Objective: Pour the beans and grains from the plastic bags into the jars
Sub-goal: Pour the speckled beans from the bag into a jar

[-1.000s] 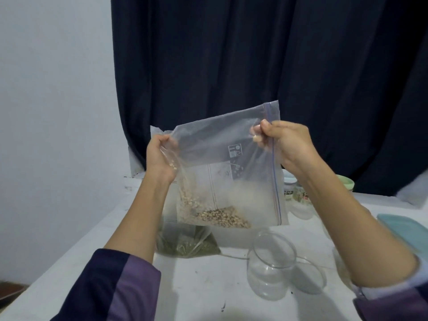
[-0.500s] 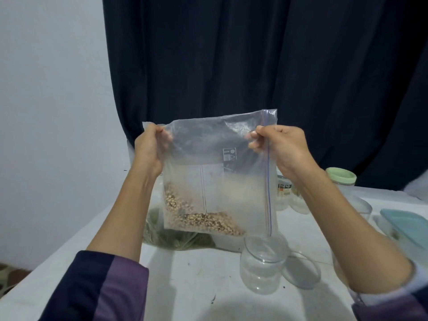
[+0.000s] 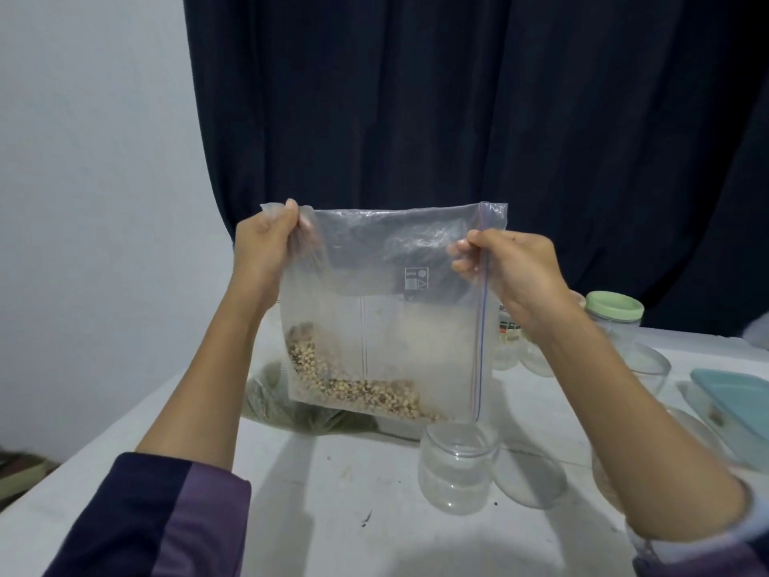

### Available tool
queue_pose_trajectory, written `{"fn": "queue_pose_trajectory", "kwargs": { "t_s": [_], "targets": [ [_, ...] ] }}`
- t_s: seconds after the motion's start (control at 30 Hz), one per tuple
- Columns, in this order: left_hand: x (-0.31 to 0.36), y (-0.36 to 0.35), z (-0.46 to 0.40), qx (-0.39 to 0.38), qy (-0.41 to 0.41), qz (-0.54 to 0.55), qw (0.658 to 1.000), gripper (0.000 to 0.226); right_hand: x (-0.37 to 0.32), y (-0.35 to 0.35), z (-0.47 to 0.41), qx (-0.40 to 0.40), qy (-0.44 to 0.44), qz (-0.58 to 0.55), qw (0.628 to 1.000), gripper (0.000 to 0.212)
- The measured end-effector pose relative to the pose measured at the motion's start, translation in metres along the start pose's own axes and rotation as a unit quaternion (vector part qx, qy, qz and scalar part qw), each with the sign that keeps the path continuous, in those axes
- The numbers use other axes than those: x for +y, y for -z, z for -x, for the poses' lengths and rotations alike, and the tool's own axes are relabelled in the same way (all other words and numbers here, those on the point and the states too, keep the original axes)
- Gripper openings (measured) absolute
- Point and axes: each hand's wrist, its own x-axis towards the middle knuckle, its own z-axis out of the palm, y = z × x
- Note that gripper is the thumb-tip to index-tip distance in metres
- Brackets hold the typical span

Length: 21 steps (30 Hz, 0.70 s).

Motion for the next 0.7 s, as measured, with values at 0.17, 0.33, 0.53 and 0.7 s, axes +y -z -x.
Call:
{"fn": "queue_pose_trajectory", "kwargs": {
  "t_s": [0.17, 0.33, 0.53, 0.7],
  "targets": [
    [-0.002, -0.005, 0.006, -0.004, -0.104, -0.085, 0.991, 0.051, 0.002, 0.007, 0.0, -0.01, -0.006, -0.008, 1.0, 0.02],
    [-0.004, -0.019, 0.014, 0.037, -0.109, -0.133, 0.984, 0.045, 0.004, 0.009, 0.002, -0.016, -0.005, -0.023, 1.0, 0.02],
    [0.003, -0.035, 0.016, 0.086, -0.003, -0.089, 0.992, 0.044, 0.01, 0.012, 0.0, -0.019, -0.011, -0.026, 0.999, 0.02],
    [0.006, -0.038, 0.014, 0.089, -0.022, -0.064, 0.994, 0.051, 0.013, 0.014, -0.002, -0.028, 0.008, -0.03, 0.999, 0.024]
  ]
}}
